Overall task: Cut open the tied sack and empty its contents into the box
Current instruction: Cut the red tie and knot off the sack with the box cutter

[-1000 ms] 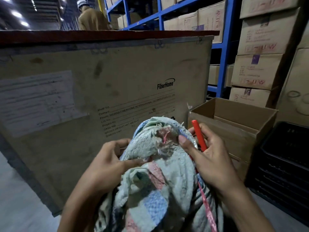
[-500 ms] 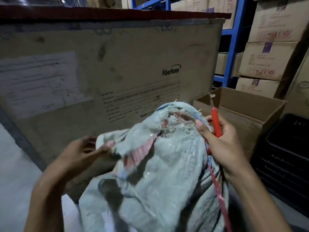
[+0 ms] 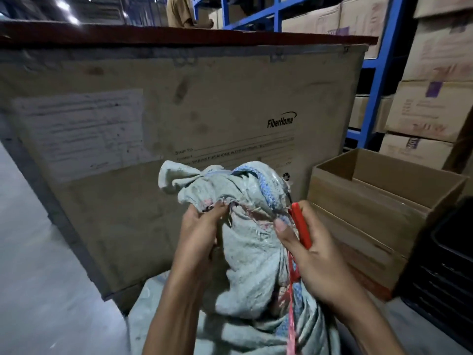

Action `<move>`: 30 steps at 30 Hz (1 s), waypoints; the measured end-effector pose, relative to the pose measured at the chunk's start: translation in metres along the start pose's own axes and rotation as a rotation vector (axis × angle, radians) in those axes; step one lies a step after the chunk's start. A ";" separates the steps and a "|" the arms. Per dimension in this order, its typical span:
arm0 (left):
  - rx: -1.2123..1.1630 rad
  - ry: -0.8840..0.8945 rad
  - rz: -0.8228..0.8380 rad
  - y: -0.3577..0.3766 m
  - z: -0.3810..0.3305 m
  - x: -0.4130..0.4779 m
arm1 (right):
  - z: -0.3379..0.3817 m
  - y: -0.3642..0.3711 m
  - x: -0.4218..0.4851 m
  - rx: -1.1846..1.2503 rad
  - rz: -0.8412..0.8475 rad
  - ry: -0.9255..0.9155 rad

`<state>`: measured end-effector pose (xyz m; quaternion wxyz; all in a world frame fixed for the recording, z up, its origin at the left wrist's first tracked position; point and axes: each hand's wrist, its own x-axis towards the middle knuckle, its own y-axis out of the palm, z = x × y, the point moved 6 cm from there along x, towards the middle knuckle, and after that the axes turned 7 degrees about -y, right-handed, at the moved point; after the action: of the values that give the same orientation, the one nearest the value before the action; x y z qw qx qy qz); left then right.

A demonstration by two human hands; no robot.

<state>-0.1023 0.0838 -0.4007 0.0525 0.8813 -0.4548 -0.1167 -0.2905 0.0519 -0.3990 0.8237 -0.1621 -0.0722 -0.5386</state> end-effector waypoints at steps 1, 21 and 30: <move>0.014 0.092 -0.082 -0.001 -0.003 0.001 | 0.002 0.004 0.000 -0.030 0.006 -0.027; 1.111 0.670 0.335 0.006 -0.116 0.045 | -0.001 -0.016 0.007 -0.057 0.318 0.057; 0.834 0.200 -0.115 -0.024 -0.077 -0.047 | -0.015 -0.040 0.002 0.245 -0.127 0.097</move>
<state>-0.0904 0.1348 -0.3237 -0.2707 0.8581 -0.4057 0.1604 -0.3266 0.0307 -0.4054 0.8041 -0.0290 -0.1075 -0.5839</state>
